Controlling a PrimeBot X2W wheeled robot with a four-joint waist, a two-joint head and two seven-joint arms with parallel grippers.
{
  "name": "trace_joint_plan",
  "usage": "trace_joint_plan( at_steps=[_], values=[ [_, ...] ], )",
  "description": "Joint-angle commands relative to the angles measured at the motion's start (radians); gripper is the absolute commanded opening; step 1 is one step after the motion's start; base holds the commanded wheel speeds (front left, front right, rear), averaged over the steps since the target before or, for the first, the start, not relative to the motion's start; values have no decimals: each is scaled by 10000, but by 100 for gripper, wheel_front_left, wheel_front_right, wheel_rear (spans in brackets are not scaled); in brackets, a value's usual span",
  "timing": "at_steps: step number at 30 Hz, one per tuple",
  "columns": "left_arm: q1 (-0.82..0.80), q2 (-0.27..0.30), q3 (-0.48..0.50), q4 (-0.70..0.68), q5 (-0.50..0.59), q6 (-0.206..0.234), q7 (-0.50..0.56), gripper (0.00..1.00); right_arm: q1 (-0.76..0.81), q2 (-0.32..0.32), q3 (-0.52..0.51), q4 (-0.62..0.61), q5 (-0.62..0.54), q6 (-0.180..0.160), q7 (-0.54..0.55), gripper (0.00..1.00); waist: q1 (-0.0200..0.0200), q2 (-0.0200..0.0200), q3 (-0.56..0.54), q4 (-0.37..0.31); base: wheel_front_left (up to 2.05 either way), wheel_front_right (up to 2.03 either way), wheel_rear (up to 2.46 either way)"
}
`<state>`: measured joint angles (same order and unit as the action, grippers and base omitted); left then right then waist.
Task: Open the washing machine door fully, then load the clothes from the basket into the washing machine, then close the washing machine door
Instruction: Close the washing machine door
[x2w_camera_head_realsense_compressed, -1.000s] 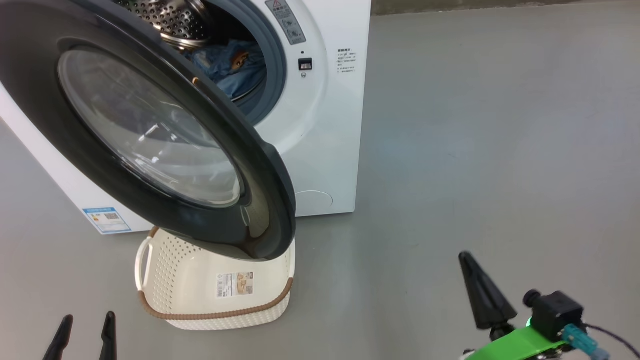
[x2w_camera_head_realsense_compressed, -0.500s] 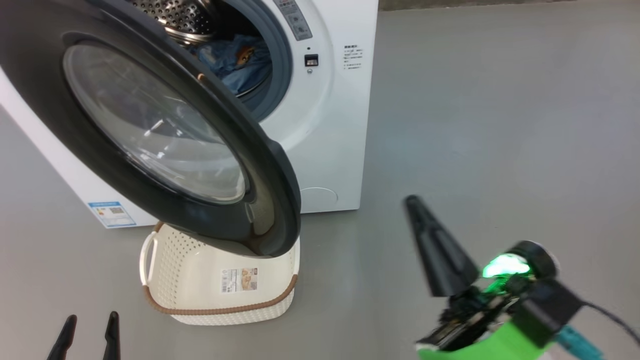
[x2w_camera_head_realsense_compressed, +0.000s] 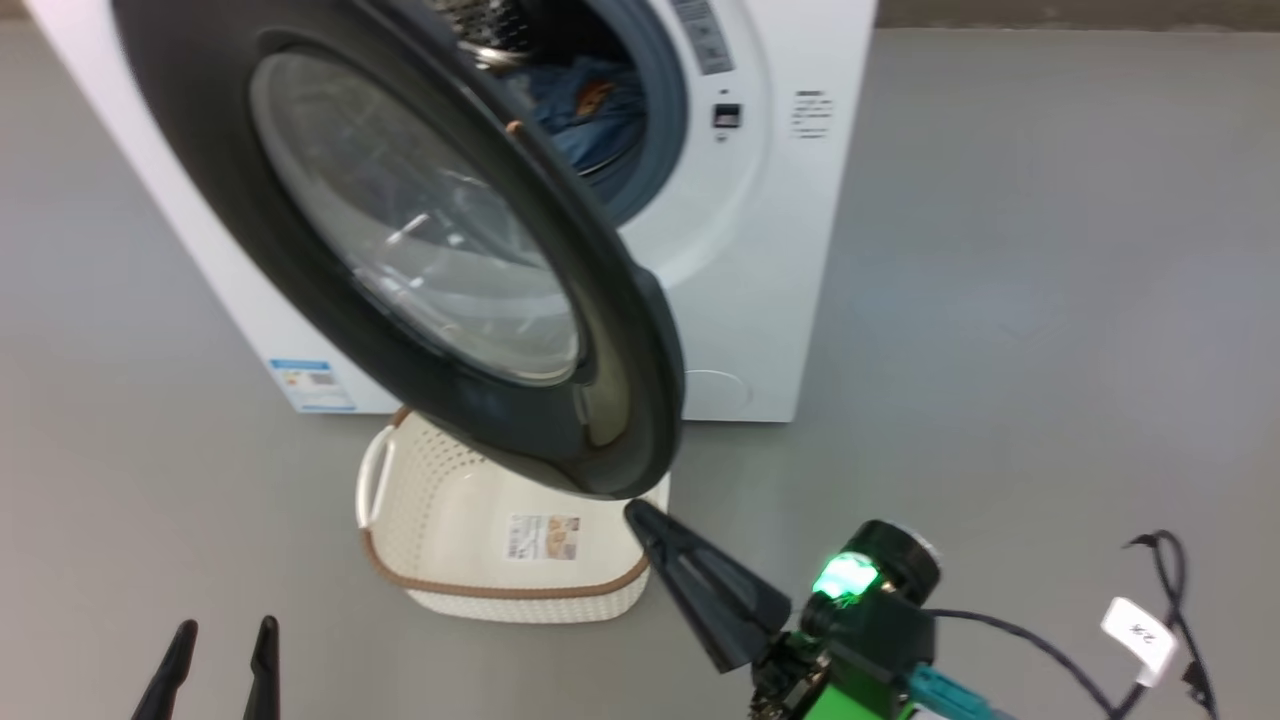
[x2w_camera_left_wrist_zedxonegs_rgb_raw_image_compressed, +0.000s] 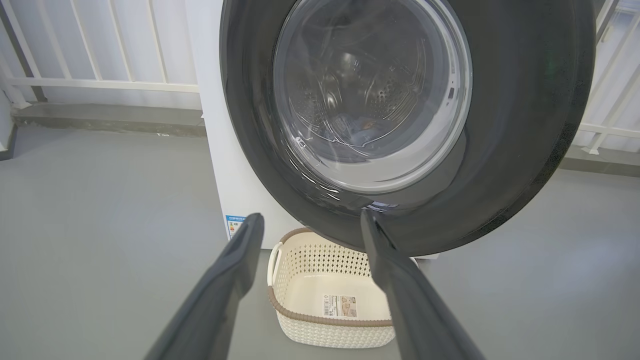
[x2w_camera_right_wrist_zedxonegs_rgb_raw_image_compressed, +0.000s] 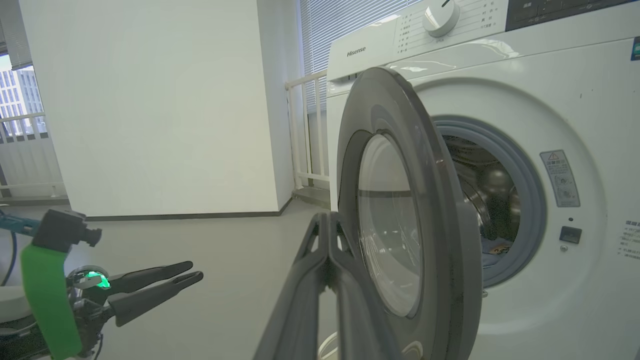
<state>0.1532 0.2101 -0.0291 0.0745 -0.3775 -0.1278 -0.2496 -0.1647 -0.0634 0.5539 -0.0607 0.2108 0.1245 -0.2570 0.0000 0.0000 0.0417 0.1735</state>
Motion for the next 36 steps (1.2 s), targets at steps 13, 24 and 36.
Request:
trace_joint_plan(
  at_steps=[13,24,36],
  values=[
    [-1147,227,-100,-24,-484,-29,-122,100,-1531,132,428,2428,367,62,-48,0,0,0,946,1673,0,0,0],
    [-1956,353,-321,75,-1009,-29,-122,100,-2795,132,-389,3786,477,62,-48,0,0,0,1913,1797,0,0,0],
    [-2470,566,-562,133,-1435,-29,-122,100,-3876,132,-2010,4107,459,62,-48,0,0,0,2638,1630,0,0,0]
  ],
)
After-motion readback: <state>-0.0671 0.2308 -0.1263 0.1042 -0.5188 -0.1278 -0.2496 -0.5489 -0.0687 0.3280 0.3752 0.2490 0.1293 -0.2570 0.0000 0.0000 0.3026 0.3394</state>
